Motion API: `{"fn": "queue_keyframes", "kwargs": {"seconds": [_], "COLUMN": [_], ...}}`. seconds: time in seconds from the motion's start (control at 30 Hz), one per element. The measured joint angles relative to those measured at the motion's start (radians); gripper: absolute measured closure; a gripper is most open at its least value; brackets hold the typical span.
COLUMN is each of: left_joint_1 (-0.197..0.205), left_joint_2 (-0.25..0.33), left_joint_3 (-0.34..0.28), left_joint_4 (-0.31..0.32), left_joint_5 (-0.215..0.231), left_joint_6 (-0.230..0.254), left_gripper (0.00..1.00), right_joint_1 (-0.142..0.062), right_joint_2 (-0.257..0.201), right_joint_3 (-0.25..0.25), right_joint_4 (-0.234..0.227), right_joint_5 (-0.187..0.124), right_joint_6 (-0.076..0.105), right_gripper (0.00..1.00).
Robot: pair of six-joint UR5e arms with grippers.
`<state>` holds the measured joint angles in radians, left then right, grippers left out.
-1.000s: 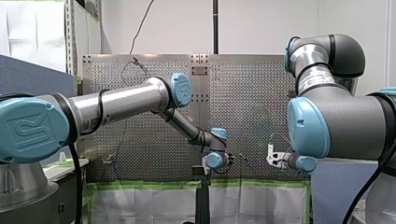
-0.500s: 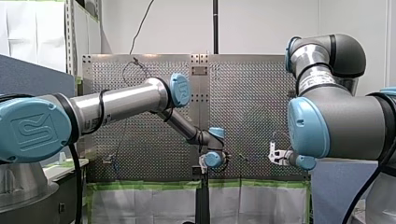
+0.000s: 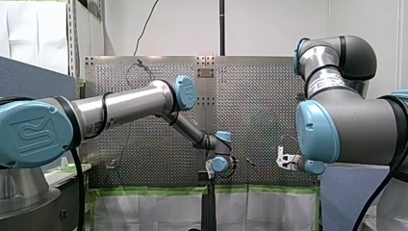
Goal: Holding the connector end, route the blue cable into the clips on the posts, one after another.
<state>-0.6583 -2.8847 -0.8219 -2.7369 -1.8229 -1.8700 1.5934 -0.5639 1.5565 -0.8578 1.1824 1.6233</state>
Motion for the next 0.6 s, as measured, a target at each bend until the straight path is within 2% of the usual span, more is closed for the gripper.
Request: {"fn": "queue_keyframes", "kwargs": {"seconds": [0.03,0.07,0.1,0.17,0.2,0.23,0.27,0.3,0.33,0.6], "left_joint_1": [-0.002,-0.005,-0.006,-0.009,-0.01,-0.01,-0.011,-0.012,-0.012,-0.024], "left_joint_2": [0.0,0.001,0.001,0.001,0.001,0.001,0.002,0.002,0.002,0.002], "left_joint_3": [0.0,0.0,0.0,0.0,0.0,0.0,0.0,0.0,0.0,0.0], "left_joint_4": [0.002,0.004,0.006,0.008,0.008,0.008,0.008,0.008,0.008,-0.03], "left_joint_5": [0.003,0.004,0.003,0.006,0.01,0.016,0.022,0.024,0.023,-0.037], "left_joint_6": [0.001,0.004,0.008,0.019,0.026,0.034,0.045,0.055,0.064,0.152], "left_gripper": [0.66,0.55,0.55,0.34,0.34,0.16,0.05,0.05,0.0,0.0], "right_joint_1": [0.0,0.0,0.0,-0.001,-0.001,-0.001,-0.001,-0.001,-0.002,-0.002], "right_joint_2": [0.0,0.0,0.0,0.001,0.001,0.001,0.001,0.001,0.001,0.003], "right_joint_3": [0.0,0.0,0.0,0.0,0.0,0.0,0.0,0.0,0.0,0.0], "right_joint_4": [0.0,0.0,0.0,0.0,0.0,0.0,0.0,0.0,0.0,0.0], "right_joint_5": [0.0,0.0,-0.001,-0.001,-0.001,0.0,0.0,0.0,0.0,0.0], "right_joint_6": [0.0,0.0,0.0,0.0,0.0,0.0,0.0,0.0,0.0,-0.001], "right_gripper": [1.0,1.0,1.0,1.0,1.0,1.0,1.0,1.0,1.0,1.0]}}
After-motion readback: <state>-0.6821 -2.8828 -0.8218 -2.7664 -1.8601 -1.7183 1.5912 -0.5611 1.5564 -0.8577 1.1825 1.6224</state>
